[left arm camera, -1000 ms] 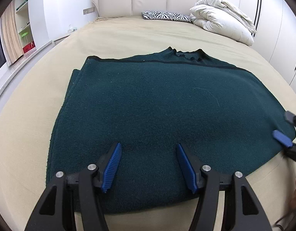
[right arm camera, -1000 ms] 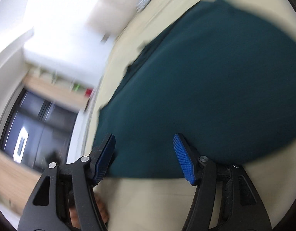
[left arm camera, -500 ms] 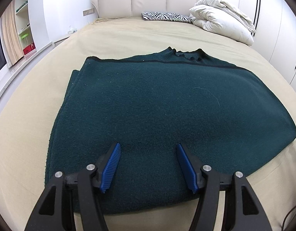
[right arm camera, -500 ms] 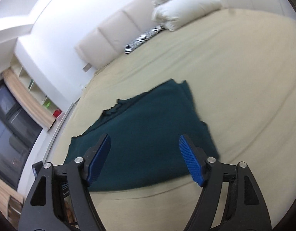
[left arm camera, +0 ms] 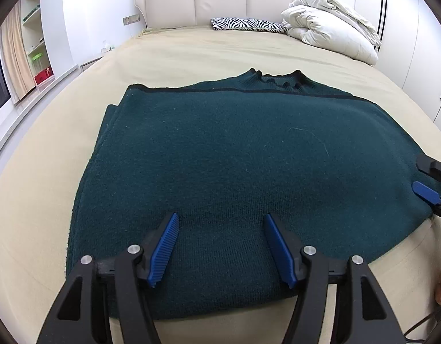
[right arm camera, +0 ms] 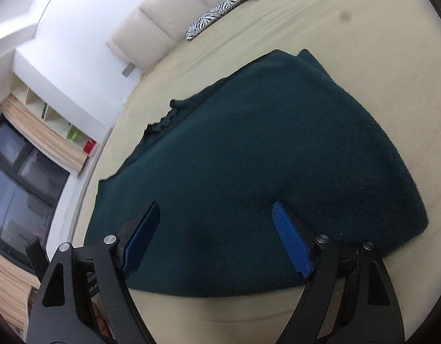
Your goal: Fold small clothes
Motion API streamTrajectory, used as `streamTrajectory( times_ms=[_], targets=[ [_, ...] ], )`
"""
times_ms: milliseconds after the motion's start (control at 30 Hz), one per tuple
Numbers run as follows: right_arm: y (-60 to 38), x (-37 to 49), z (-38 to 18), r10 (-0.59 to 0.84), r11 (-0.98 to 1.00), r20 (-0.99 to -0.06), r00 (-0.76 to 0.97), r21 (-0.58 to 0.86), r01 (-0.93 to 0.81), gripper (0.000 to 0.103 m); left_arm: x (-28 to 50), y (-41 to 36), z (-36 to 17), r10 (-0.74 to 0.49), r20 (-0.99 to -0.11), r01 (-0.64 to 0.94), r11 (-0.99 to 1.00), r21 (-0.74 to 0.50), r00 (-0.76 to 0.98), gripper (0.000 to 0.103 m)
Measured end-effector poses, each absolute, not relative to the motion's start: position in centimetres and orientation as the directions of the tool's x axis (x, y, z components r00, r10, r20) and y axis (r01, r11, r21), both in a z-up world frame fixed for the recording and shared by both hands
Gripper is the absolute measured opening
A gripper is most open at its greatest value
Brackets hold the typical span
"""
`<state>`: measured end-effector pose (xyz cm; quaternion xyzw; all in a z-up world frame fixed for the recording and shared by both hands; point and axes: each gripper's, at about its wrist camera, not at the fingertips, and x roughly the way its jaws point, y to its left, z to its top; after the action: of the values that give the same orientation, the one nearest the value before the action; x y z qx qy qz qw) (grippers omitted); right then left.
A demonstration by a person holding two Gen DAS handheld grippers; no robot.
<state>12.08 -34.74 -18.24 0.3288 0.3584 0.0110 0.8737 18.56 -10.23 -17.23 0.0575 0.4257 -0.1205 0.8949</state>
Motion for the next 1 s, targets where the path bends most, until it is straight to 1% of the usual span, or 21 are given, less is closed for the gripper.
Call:
streamTrajectory(
  times_ms=[100,233,433,633,700,800,867,900,967,1000],
  targets=[
    [-35.1,11.4,-17.8,0.287,0.738,-0.585,0.758,0.64,0.214,0.081,18.6,-10.2,-17.2,-0.165,-0.775,0.265,0.964,0.003,0.61,0.066],
    [-35.2,10.7,-17.2,0.299,0.713,-0.561,0.772,0.669,0.21,0.081,18.5,-10.2,-17.3,-0.161,-0.775,0.265,0.964,0.009,0.611,0.066],
    [-34.7,11.2,-15.5,0.421,0.655,-0.486,0.766,0.747,0.113,0.081,18.4,-10.3,-17.3,-0.158,-0.774,0.265,0.964,0.014,0.613,0.066],
    [-31.7,15.4,-13.2,0.519,0.625,-0.449,0.728,0.78,0.036,0.081,18.5,-10.2,-17.3,-0.161,-0.773,0.266,0.964,0.01,0.614,0.066],
    [-30.1,17.6,-12.8,0.573,0.607,-0.434,0.695,0.795,-0.004,0.081,18.5,-10.2,-17.4,-0.164,-0.772,0.266,0.964,0.007,0.614,0.066],
    [-28.9,20.9,-14.4,0.619,0.562,-0.432,0.656,0.827,0.015,0.081,18.6,-10.1,-17.4,-0.17,-0.772,0.267,0.964,0.0,0.613,0.066],
    [-28.9,22.4,-16.2,0.625,0.551,-0.459,0.632,0.832,0.06,0.081,18.6,-10.1,-17.5,-0.174,-0.771,0.268,0.963,-0.005,0.612,0.067],
    [-29.5,22.9,-17.3,0.61,0.548,-0.482,0.629,0.83,0.105,0.081,18.6,-10.1,-17.5,-0.177,-0.771,0.269,0.963,-0.008,0.612,0.067],
    [-31.0,22.9,-18.4,0.625,0.488,-0.429,0.652,0.867,0.102,0.07,18.6,-10.0,-17.5,-0.186,-0.77,0.27,0.963,-0.019,0.611,0.067],
    [-32.0,22.4,-18.6,0.621,0.466,-0.406,0.67,0.879,0.101,0.068,18.6,-10.0,-17.5,-0.189,-0.77,0.27,0.963,-0.022,0.61,0.067]
  ],
)
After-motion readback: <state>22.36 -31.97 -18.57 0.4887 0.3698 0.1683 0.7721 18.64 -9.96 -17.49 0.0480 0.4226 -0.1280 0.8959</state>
